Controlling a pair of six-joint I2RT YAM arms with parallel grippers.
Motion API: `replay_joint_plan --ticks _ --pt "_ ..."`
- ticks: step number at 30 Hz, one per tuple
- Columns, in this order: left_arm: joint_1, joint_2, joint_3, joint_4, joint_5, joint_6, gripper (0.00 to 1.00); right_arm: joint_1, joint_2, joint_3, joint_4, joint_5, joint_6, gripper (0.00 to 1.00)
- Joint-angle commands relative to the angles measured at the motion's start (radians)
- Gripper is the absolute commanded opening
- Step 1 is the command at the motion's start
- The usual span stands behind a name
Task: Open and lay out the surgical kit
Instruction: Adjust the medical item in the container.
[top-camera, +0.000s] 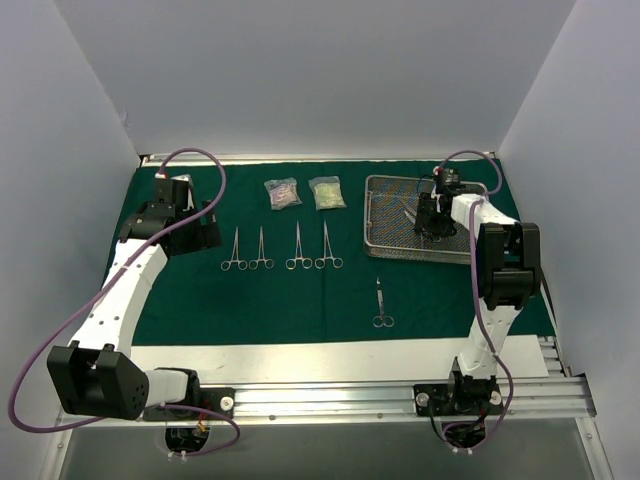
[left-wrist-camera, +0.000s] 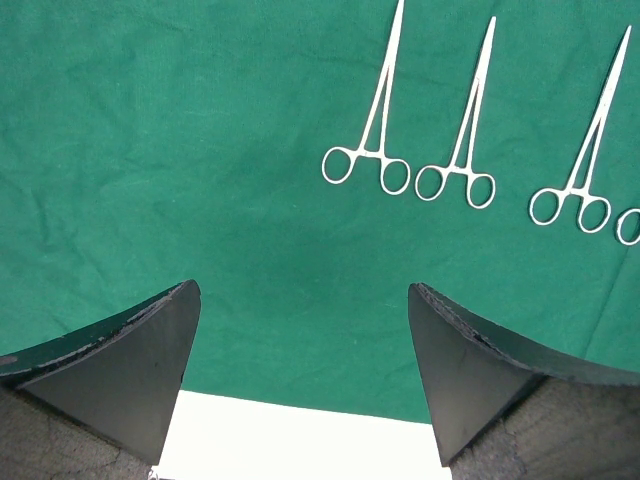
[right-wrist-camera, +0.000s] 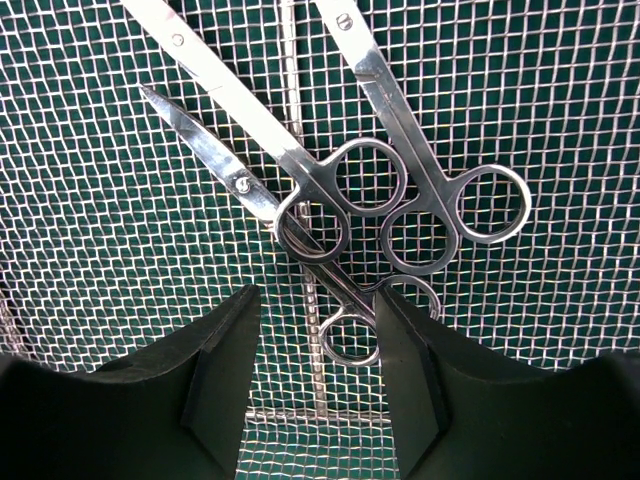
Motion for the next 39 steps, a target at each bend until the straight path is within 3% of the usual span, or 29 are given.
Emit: replay_joint_plan --ticks 1,18,29,39 --pt "-0.005 -0.028 0.001 0.031 0.012 -0.002 0.94 0.003 -0.041 -0.022 -0.012 -0.028 -0.005 0.45" --pt "-0.005 -0.022 0.001 0.039 0.019 -0.005 0.94 0.15 -0.056 -0.03 -0.049 0.024 0.005 0.39" --pt "-0.005 -0.016 0.007 0.037 0.016 -0.002 0.94 0.181 -0.044 0.101 -0.074 0.102 0.053 0.35" --pt "-0.005 -0.014 0.014 0.023 0.009 0.004 0.94 0.181 0.067 0.193 -0.109 0.156 0.067 0.34"
